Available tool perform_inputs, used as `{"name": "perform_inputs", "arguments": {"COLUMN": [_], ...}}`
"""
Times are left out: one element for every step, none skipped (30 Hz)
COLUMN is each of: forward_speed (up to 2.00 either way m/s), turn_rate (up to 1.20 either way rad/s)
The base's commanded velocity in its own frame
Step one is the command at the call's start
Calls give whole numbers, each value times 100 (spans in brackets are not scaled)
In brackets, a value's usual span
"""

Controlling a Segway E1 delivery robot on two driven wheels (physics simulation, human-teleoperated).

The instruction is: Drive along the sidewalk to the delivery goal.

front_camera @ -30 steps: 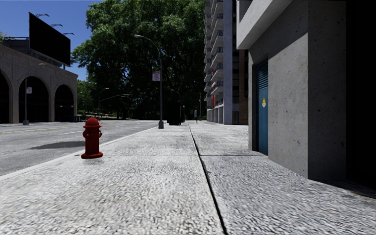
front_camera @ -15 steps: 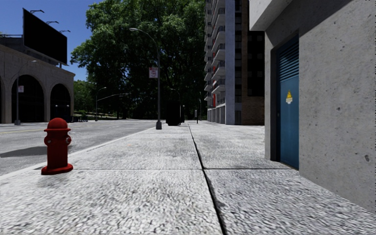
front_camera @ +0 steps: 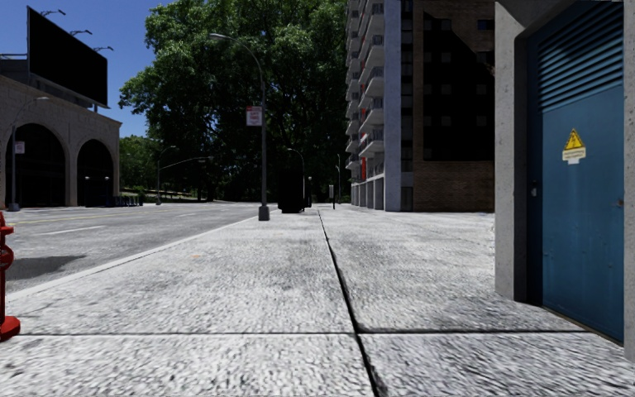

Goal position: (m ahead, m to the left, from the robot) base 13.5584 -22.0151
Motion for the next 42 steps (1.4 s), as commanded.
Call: {"name": "perform_inputs", "arguments": {"forward_speed": [200, 200, 200, 200, 200, 200, 200, 200, 200, 200, 200, 200, 200, 200, 200, 200, 200, 200, 200, 200, 200, 200, 200, 200, 200, 200, 200, 200, 200, 200, 200, 200, 200, 200, 200, 200, 200, 200, 200, 200, 200, 200], "turn_rate": [0, 0, 0, 0, 0, 0, 0, 0, 0, 0, 0, 0, 0, 0, 0, 0, 0, 0, 0, 0, 0, 0, 0, 0, 0, 0, 0, 0, 0, 0, 0, 0, 0, 0, 0, 0, 0, 0, 0, 0, 0, 0]}}
